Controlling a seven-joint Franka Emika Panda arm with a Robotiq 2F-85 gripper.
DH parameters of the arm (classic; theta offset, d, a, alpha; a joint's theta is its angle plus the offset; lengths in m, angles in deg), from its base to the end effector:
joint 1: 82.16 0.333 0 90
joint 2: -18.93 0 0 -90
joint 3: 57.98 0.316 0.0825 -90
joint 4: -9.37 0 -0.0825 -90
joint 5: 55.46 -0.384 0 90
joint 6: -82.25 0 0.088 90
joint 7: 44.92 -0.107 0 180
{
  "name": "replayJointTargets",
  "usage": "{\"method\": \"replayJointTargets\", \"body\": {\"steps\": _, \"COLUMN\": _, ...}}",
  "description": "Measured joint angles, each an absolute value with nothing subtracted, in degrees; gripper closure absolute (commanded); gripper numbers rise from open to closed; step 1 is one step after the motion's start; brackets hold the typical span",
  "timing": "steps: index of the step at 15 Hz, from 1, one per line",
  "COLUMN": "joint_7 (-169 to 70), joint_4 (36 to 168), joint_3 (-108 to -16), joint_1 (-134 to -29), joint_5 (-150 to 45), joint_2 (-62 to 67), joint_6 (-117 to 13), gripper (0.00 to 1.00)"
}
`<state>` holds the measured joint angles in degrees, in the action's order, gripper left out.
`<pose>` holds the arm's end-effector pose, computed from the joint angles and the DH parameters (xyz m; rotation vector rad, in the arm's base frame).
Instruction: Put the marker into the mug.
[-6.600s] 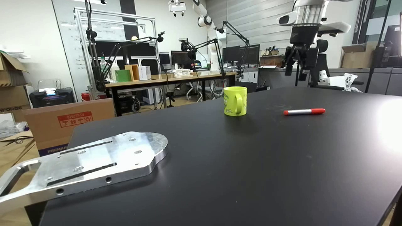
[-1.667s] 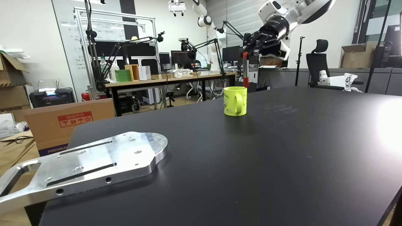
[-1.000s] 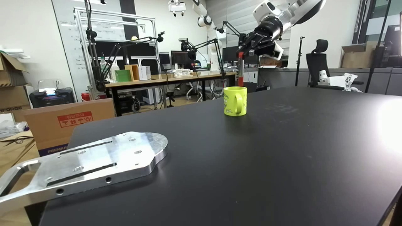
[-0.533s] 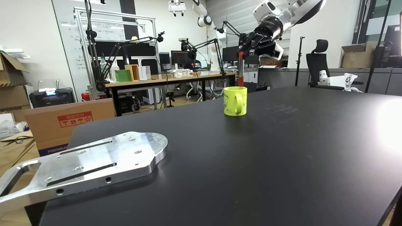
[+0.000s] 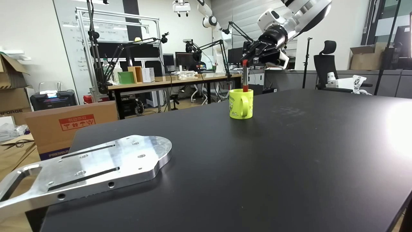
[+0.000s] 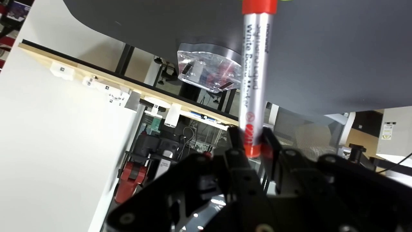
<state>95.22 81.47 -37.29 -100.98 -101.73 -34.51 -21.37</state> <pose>0.7300 0.0143 0.2330 -1.1925 -1.9119 -1.0873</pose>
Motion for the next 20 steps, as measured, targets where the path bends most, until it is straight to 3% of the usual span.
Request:
{"method": "replayJointTargets", "body": {"steps": 13, "joint_7": 100.7, "joint_4": 76.0, "joint_3": -41.52, "joint_1": -98.1, "joint_5": -105.09, "joint_2": -39.52, "joint_6": -19.68, "gripper": 0.95}}
{"method": "replayJointTargets", "body": {"steps": 15, "joint_7": 100.72, "joint_4": 75.34, "joint_3": -41.84, "joint_1": -98.09, "joint_5": -105.21, "joint_2": -40.13, "joint_6": -19.22, "gripper": 0.54}}
{"method": "replayJointTargets", "body": {"steps": 17, "joint_7": 100.73, "joint_4": 74.67, "joint_3": -42.02, "joint_1": -98.09, "joint_5": -105.65, "joint_2": -40.66, "joint_6": -19.14, "gripper": 0.51}}
{"method": "replayJointTargets", "body": {"steps": 20, "joint_7": 100.74, "joint_4": 74.06, "joint_3": -42.06, "joint_1": -98.05, "joint_5": -106.36, "joint_2": -40.83, "joint_6": -18.94, "gripper": 0.31}}
